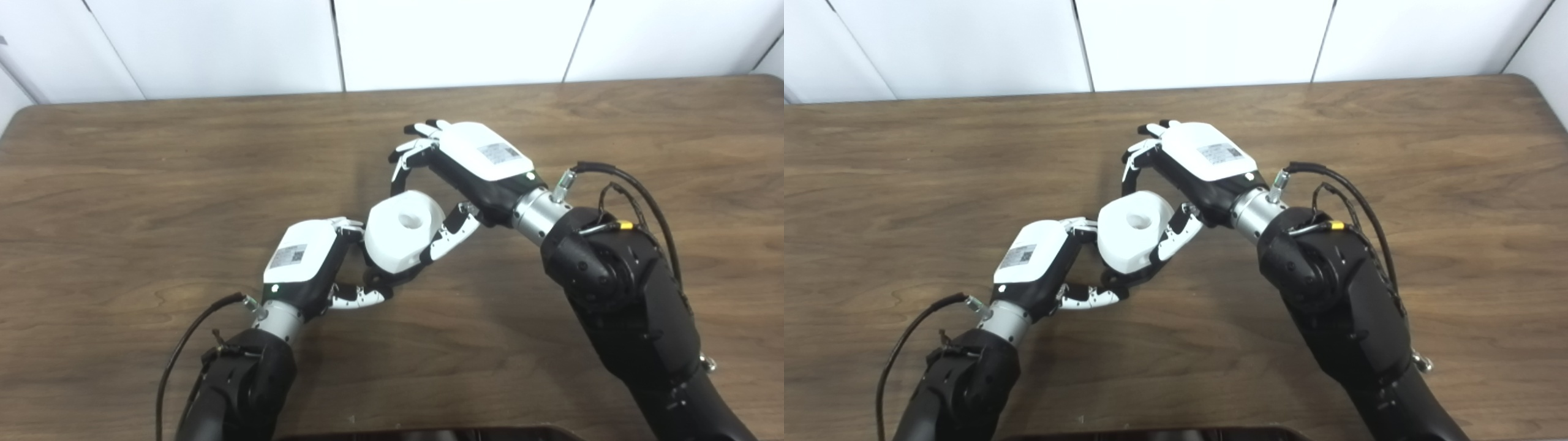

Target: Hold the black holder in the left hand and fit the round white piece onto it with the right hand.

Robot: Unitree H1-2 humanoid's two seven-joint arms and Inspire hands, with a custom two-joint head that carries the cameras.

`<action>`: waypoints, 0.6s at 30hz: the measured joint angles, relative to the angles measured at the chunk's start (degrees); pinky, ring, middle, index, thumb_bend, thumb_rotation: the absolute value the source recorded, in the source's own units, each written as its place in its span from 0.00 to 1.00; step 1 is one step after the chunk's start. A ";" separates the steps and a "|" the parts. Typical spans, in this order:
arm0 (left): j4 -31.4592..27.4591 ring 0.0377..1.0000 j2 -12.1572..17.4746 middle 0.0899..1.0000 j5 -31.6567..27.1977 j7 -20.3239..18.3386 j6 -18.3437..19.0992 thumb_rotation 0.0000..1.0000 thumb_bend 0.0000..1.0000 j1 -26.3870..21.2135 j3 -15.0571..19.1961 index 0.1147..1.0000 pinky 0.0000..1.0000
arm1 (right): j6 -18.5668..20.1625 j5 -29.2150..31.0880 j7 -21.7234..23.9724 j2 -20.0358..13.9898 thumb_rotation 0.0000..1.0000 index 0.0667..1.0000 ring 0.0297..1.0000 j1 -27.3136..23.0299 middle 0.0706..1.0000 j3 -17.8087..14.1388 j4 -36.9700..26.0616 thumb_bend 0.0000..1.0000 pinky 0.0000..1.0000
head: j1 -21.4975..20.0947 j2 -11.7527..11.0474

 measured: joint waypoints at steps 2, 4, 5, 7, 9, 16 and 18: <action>-0.02 0.85 -0.01 0.76 0.00 -0.01 0.07 0.05 0.52 0.01 0.00 0.42 0.85 | -0.01 -0.01 -0.06 -0.11 0.14 0.44 0.95 -0.03 0.79 0.12 0.00 0.53 1.00 | 0.00 0.00; -0.05 0.85 -0.01 0.76 0.01 -0.02 0.12 0.05 0.52 0.02 0.00 0.42 0.84 | 0.00 -0.01 -0.05 -0.26 0.14 0.44 0.96 -0.20 0.79 0.31 0.00 0.53 1.00 | -0.17 0.26; -0.08 0.85 0.00 0.76 0.02 -0.04 0.12 0.05 0.52 0.01 0.00 0.42 0.84 | 0.01 -0.02 0.02 -0.35 0.14 0.44 0.96 -0.32 0.79 0.44 -0.01 0.53 1.00 | -0.18 0.26; -0.14 0.85 0.02 0.76 0.04 -0.13 0.16 0.05 0.52 0.01 0.00 0.42 0.84 | 0.05 -0.03 0.36 -0.48 0.14 0.44 0.95 -0.65 0.79 0.65 -0.01 0.53 1.00 | -0.18 0.26; -0.17 0.85 0.01 0.76 0.04 -0.16 0.23 0.05 0.52 0.01 0.00 0.42 0.85 | 0.05 -0.04 0.72 -0.64 0.14 0.44 0.95 -1.03 0.79 0.95 -0.06 0.53 0.99 | -0.18 0.26; -0.27 0.85 -0.01 0.76 0.05 -0.34 0.30 0.05 0.52 0.01 -0.05 0.42 0.85 | 0.22 -0.13 2.84 -1.63 0.14 0.44 0.96 -2.54 0.78 2.01 -0.59 0.53 0.99 | -0.44 0.70; -0.27 0.84 -0.02 0.75 0.05 -0.36 0.27 0.05 0.52 0.01 -0.07 0.42 0.85 | 0.36 -0.13 3.92 -1.87 0.14 0.44 0.95 -3.12 0.78 2.34 -0.78 0.53 0.98 | -0.44 0.79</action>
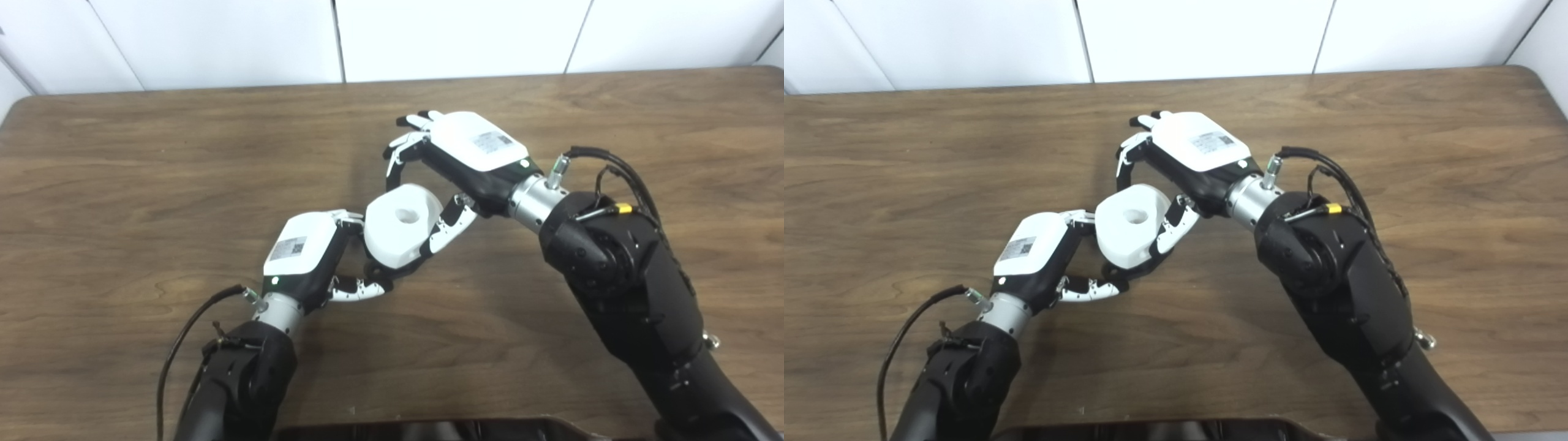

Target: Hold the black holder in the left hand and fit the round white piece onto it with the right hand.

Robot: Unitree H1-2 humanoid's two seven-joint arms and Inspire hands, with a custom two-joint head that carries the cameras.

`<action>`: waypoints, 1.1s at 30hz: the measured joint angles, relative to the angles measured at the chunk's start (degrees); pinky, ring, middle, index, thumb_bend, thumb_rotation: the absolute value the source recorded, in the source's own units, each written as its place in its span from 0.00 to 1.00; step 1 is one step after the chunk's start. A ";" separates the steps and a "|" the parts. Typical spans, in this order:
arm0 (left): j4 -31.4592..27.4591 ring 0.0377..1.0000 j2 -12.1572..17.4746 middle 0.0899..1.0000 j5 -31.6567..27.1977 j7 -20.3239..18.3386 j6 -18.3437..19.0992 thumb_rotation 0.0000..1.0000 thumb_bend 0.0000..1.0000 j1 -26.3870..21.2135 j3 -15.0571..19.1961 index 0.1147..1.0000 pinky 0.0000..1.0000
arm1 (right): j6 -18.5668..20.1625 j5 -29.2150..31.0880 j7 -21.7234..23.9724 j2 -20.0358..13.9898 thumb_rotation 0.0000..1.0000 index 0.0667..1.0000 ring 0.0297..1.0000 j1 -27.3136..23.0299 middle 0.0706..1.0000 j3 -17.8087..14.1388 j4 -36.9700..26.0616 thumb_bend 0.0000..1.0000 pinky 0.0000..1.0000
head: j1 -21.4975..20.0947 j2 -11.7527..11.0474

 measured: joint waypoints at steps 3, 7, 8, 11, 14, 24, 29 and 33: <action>-0.01 0.84 0.01 0.75 0.00 0.00 -0.06 0.05 0.52 -0.02 0.00 0.42 0.84 | 0.48 -0.15 1.68 -0.28 0.14 0.44 0.95 -1.00 0.78 0.70 -0.25 0.53 0.97 | 0.00 0.09; -0.03 0.85 -0.04 0.76 0.01 -0.03 -0.04 0.05 0.52 0.00 -0.03 0.42 0.85 | 0.83 -0.55 3.12 -0.44 0.14 0.44 0.94 -1.86 0.78 1.24 -0.49 0.53 0.95 | 0.00 0.18; -0.06 0.85 -0.04 0.76 0.01 -0.07 -0.03 0.06 0.52 0.00 -0.04 0.42 0.85 | 0.94 -0.69 3.48 -0.45 0.14 0.45 0.94 -2.01 0.78 1.36 -0.59 0.53 0.95 | 0.00 0.18; -0.11 0.85 -0.06 0.76 0.02 -0.23 0.03 0.06 0.52 -0.02 -0.04 0.42 0.85 | 1.62 -0.88 4.59 -0.45 0.14 0.45 0.94 -2.59 0.78 2.03 -0.87 0.52 0.95 | 0.00 0.18; -0.13 0.85 -0.11 0.76 0.02 -0.30 0.08 0.06 0.52 -0.02 -0.04 0.42 0.86 | 1.99 -1.09 5.81 -0.45 0.14 0.45 0.94 -3.32 0.79 2.54 -0.97 0.52 0.94 | 0.00 0.18; -0.20 0.85 -0.16 0.76 0.02 -0.40 0.17 0.05 0.52 -0.02 -0.06 0.42 0.85 | 2.04 -1.23 6.56 -0.43 0.14 0.45 0.94 -3.67 0.80 2.95 -1.00 0.52 0.94 | 0.09 0.18; -0.50 0.85 -0.16 0.76 0.08 -1.15 0.52 0.05 0.52 -0.08 -0.04 0.42 0.85 | 2.03 -1.25 6.68 -0.44 0.13 0.45 0.94 -3.77 0.79 3.12 -1.01 0.52 0.93 | 0.00 0.44; -0.63 0.85 -0.17 0.76 0.22 -1.32 0.57 0.05 0.52 -0.08 -0.05 0.42 0.85 | 2.20 -1.13 6.69 -0.42 0.14 0.45 0.95 -3.76 0.79 3.01 -1.07 0.52 0.94 | 0.09 0.44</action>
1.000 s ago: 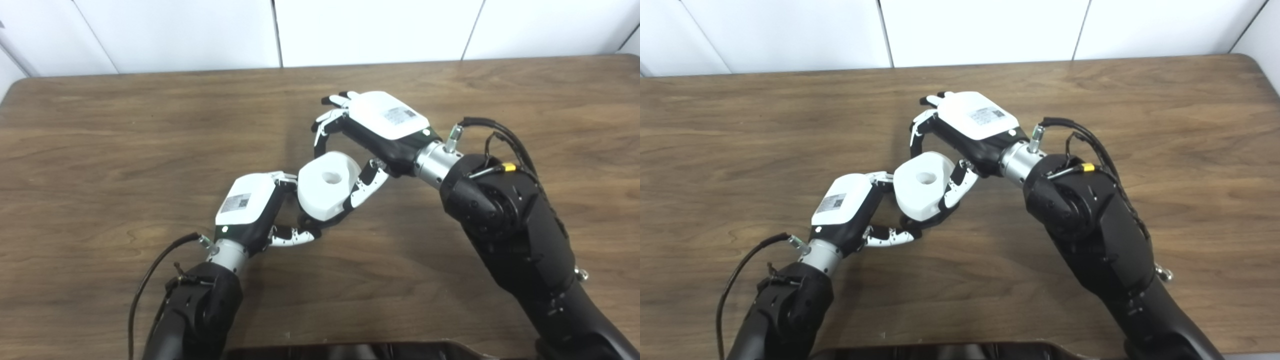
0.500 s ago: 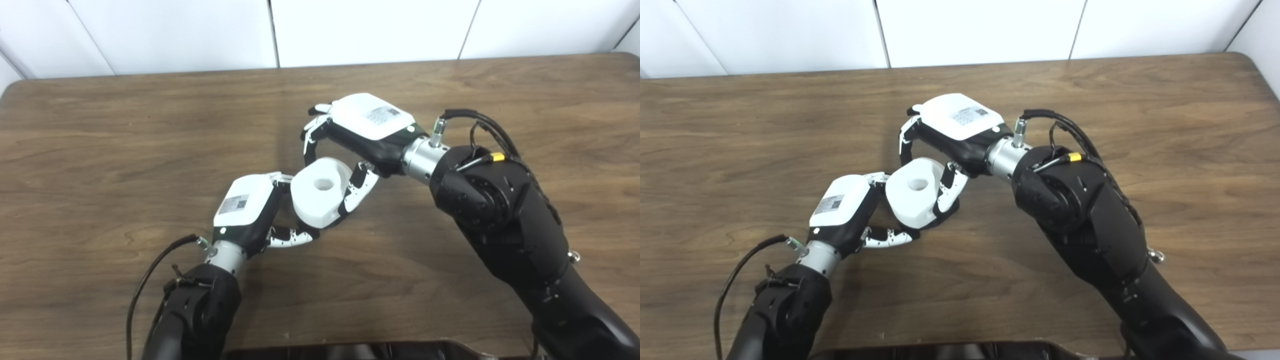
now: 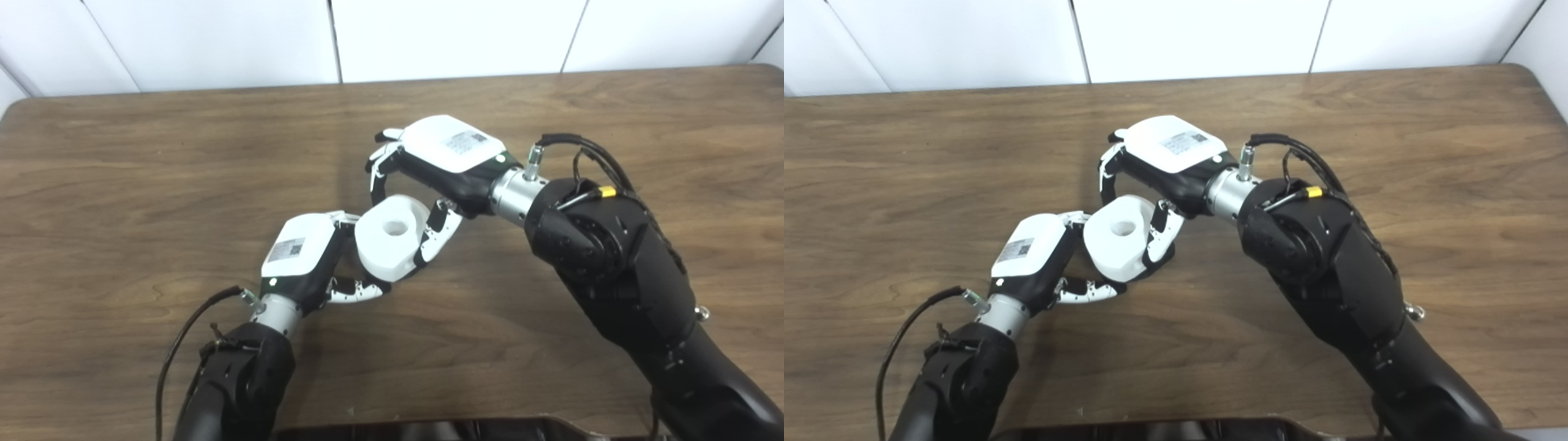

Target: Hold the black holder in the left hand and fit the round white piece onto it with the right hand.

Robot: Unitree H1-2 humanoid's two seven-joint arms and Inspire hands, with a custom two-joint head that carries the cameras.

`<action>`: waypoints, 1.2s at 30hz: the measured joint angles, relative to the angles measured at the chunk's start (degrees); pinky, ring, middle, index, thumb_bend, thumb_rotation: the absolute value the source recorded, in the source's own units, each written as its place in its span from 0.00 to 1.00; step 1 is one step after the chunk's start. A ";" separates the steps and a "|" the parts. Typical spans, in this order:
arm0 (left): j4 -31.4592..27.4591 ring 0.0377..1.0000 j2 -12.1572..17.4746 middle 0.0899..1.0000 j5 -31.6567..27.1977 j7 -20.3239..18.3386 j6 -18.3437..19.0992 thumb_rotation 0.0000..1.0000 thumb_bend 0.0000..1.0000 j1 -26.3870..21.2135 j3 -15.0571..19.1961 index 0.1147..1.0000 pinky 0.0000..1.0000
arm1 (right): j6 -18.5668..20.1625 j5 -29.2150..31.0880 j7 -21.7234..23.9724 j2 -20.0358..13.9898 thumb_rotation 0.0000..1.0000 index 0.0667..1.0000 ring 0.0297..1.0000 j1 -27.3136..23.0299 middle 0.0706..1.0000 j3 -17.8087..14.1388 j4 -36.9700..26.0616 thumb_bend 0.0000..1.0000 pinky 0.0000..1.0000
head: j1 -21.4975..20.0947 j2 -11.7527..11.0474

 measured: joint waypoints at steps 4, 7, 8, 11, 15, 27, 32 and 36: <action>-0.01 0.85 -0.01 0.76 0.09 0.02 -0.10 0.05 0.52 0.01 0.00 0.42 0.84 | 2.13 0.89 0.80 0.18 0.14 0.44 0.96 0.20 0.80 -1.06 -0.43 0.53 0.95 | 0.09 -0.09; -0.01 0.85 -0.04 0.76 0.08 0.03 -0.23 0.05 0.52 0.02 0.00 0.42 0.84 | 3.92 1.20 2.68 0.33 0.14 0.45 0.96 0.13 0.80 -1.65 -1.20 0.52 0.95 | 0.09 -0.09; -0.01 0.85 -0.05 0.76 0.07 0.03 -0.30 0.05 0.52 0.02 0.01 0.42 0.84 | 4.40 1.36 3.35 0.43 0.14 0.45 0.97 0.09 0.80 -1.92 -1.43 0.52 0.95 | 0.09 -0.09; -0.01 0.85 -0.05 0.76 0.13 0.02 -0.34 0.05 0.52 0.02 -0.02 0.42 0.84 | 5.51 1.73 4.63 0.67 0.14 0.44 0.97 -0.10 0.80 -2.57 -1.61 0.53 0.95 | 0.09 -0.18; -0.04 0.85 -0.09 0.76 0.18 -0.09 -0.26 0.05 0.52 0.03 -0.04 0.42 0.85 | 6.12 1.81 5.49 0.68 0.14 0.44 0.97 -0.63 0.79 -2.87 -1.93 0.53 0.94 | 0.17 -0.18; -0.17 0.85 -0.27 0.76 0.14 -0.31 -0.18 0.05 0.52 0.08 -0.01 0.42 0.85 | 6.12 1.41 6.15 0.73 0.14 0.45 0.96 -1.22 0.79 -3.08 -2.53 0.53 0.93 | 0.09 0.18; -0.21 0.85 -0.27 0.76 0.12 -0.36 -0.13 0.05 0.52 0.07 0.03 0.42 0.84 | 6.09 1.00 6.16 0.60 0.14 0.44 0.96 -1.21 0.79 -3.21 -2.53 0.53 0.94 | 0.09 0.35; -0.26 0.85 -0.27 0.76 0.11 -0.51 -0.11 0.05 0.52 0.08 0.04 0.42 0.85 | 6.07 0.64 6.15 0.53 0.14 0.44 0.96 -1.20 0.78 -3.31 -2.54 0.53 0.94 | 0.00 0.35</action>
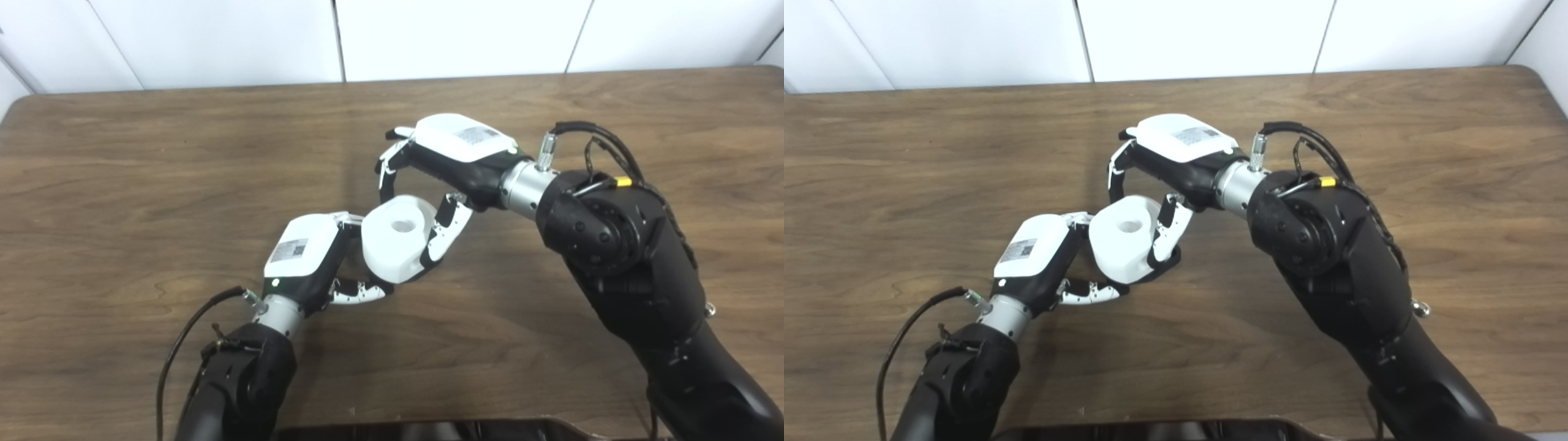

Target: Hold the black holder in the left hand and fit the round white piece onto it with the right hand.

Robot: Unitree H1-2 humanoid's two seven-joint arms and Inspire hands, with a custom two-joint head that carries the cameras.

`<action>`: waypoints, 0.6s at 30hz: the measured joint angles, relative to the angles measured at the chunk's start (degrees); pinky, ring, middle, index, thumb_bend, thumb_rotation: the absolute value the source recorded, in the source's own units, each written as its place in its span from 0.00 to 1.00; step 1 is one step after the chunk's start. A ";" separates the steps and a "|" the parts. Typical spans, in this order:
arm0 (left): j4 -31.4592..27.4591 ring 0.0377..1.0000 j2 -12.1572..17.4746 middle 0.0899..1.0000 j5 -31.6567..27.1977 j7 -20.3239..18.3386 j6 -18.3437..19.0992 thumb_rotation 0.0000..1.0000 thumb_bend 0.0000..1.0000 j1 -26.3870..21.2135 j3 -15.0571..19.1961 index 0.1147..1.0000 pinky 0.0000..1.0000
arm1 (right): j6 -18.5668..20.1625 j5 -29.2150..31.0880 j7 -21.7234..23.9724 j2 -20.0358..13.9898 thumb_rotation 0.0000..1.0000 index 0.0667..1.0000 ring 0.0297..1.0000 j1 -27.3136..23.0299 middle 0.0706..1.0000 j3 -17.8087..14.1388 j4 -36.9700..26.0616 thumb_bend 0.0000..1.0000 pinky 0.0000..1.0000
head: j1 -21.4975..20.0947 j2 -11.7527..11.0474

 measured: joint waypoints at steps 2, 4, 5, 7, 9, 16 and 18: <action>-0.02 0.85 0.01 0.76 0.00 -0.06 -0.02 0.05 0.52 -0.01 0.00 0.42 0.85 | -0.03 -0.05 0.00 -0.15 0.14 0.44 0.96 0.02 0.79 -0.03 0.00 0.53 0.94 | 0.00 0.00; -0.02 0.85 0.03 0.76 -0.01 -0.05 -0.11 0.05 0.52 -0.01 0.02 0.42 0.84 | -0.03 -0.08 -0.01 -0.32 0.14 0.44 0.96 0.11 0.78 -0.18 0.00 0.53 0.96 | 0.00 0.09; -0.02 0.85 0.05 0.76 -0.01 -0.05 -0.15 0.05 0.52 0.00 0.02 0.42 0.84 | -0.03 -0.17 -0.01 -0.38 0.14 0.44 0.96 0.15 0.78 -0.28 0.00 0.53 0.96 | 0.00 0.09; -0.03 0.85 0.07 0.76 -0.01 -0.06 -0.15 0.05 0.52 0.00 0.07 0.42 0.84 | -0.07 -0.43 -0.12 -0.41 0.14 0.44 0.96 0.34 0.79 -0.55 0.00 0.53 0.96 | 0.00 0.00; -0.05 0.85 0.07 0.76 -0.02 -0.08 -0.14 0.05 0.52 0.01 0.09 0.42 0.84 | -0.21 -0.72 -0.62 -0.41 0.14 0.44 0.96 0.74 0.79 -0.73 0.00 0.53 0.96 | 0.00 0.00; -0.07 0.84 0.11 0.76 -0.19 -0.12 -0.45 0.05 0.52 0.02 0.19 0.42 0.84 | -1.83 -2.22 -2.82 -0.39 0.14 0.45 0.96 2.74 0.80 -0.94 0.01 0.53 0.97 | -0.09 0.18; -0.07 0.84 0.15 0.76 -0.19 -0.14 -0.50 0.05 0.52 0.03 0.19 0.42 0.84 | -1.85 -2.60 -2.84 -0.33 0.14 0.45 0.96 2.77 0.80 -0.94 0.01 0.53 0.97 | -0.09 0.26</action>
